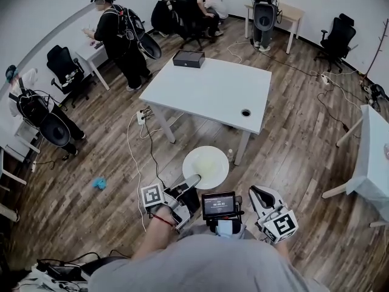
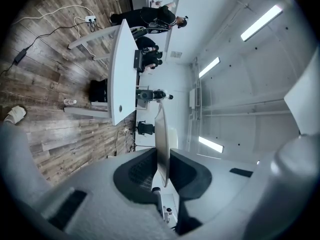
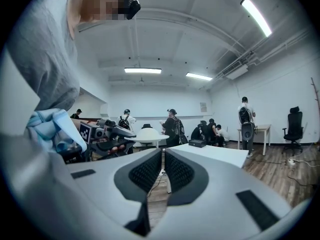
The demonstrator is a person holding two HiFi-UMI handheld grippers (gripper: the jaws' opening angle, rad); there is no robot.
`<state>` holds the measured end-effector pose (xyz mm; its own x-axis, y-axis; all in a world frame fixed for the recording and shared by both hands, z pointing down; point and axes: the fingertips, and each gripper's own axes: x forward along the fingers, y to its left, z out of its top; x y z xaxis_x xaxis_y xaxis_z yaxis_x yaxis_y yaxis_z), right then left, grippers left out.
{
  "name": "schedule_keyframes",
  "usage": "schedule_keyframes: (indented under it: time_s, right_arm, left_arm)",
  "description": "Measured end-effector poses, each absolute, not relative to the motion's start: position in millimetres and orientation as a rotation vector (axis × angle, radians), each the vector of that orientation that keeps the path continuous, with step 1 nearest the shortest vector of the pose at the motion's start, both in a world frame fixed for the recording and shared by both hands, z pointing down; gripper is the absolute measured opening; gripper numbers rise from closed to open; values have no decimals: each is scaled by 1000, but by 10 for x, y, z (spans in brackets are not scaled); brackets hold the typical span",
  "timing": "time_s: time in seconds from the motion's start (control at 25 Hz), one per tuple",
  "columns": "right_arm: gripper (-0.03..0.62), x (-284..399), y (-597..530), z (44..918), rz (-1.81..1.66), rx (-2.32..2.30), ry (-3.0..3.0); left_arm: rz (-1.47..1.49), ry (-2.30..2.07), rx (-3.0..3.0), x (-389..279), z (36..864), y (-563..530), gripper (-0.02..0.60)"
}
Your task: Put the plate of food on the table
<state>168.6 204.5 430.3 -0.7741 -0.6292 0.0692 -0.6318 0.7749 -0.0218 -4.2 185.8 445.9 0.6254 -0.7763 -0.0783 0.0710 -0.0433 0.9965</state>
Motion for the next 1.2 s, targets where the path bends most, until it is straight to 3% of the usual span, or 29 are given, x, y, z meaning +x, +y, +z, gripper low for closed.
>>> schedule_keyframes:
  time_s: [0.52,1.2]
  right_arm:
    - [34,1456,1212,4341,76,1053,-2885]
    - [34,567,-366,4196,41,1009,-2871]
  left_arm:
    - [-786,-591,1464,-271,4493,932,51]
    - [-776,-564,1443,-1003,4560,-673,51]
